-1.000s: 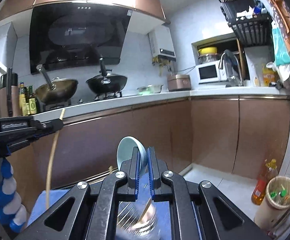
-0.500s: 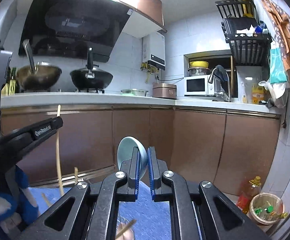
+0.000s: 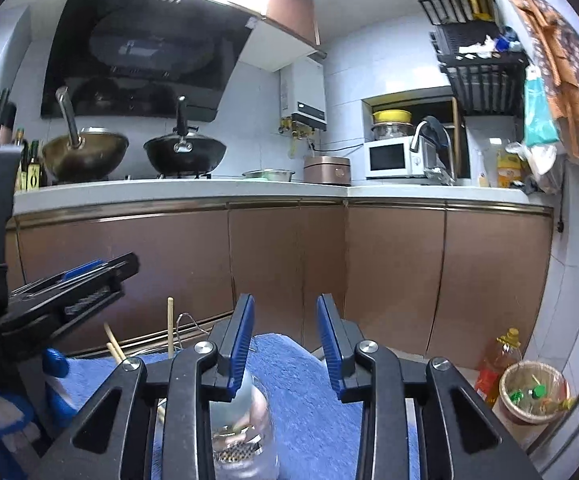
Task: Organize utensils
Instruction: 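Lower the chopstick and light-blue spoon into the holder and open both tools, then withdraw both open tools from the holder back over the remaining utensils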
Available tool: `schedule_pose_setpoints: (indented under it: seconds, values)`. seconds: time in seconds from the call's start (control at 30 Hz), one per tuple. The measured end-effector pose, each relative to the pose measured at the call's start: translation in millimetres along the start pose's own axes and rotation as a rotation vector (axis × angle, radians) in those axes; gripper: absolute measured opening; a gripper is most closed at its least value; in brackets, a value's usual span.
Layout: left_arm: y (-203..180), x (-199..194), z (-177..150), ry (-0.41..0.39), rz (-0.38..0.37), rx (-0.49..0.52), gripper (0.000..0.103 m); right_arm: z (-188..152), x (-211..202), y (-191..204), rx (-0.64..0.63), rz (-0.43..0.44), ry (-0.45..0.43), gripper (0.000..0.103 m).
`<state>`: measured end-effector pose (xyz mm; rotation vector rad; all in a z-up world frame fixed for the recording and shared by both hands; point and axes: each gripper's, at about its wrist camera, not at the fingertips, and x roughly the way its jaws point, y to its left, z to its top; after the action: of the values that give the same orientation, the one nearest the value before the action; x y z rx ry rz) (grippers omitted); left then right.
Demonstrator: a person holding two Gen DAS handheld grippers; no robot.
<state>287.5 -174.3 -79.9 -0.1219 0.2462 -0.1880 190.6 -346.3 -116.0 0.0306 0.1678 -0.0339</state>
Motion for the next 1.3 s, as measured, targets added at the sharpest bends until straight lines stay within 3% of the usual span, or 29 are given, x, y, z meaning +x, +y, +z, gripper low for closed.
schedule_pose_setpoints:
  seconds: [0.1, 0.33, 0.5, 0.83, 1.07, 1.3]
  values:
    - [7.3, -19.0, 2.2, 0.057, 0.016, 0.041, 0.045, 4.9, -23.8, -10.4, 0.027, -0.004, 0.010, 0.031]
    - [29.2, -67.6, -21.9, 0.198, 0.042, 0.137, 0.046, -2.5, -63.3, -21.1, 0.096, 0.015, 0.091, 0.039]
    - [38.4, -102.2, -35.9, 0.253, 0.057, 0.173, 0.046, -19.2, -83.8, -15.1, 0.128, 0.005, 0.158, 0.054]
    - [52.0, -156.8, -42.2, 0.233, 0.095, 0.213, 0.053, -32.9, -103.1, 6.7, 0.168, 0.017, 0.233, 0.078]
    - [62.5, -177.2, -40.1, 0.212, 0.101, 0.221, 0.056, -31.5, -115.8, 18.0, 0.150, 0.007, 0.225, 0.103]
    - [66.0, -187.3, -37.5, 0.188, 0.091, 0.228, 0.056, -31.5, -126.1, 19.0, 0.149, -0.005, 0.203, 0.103]
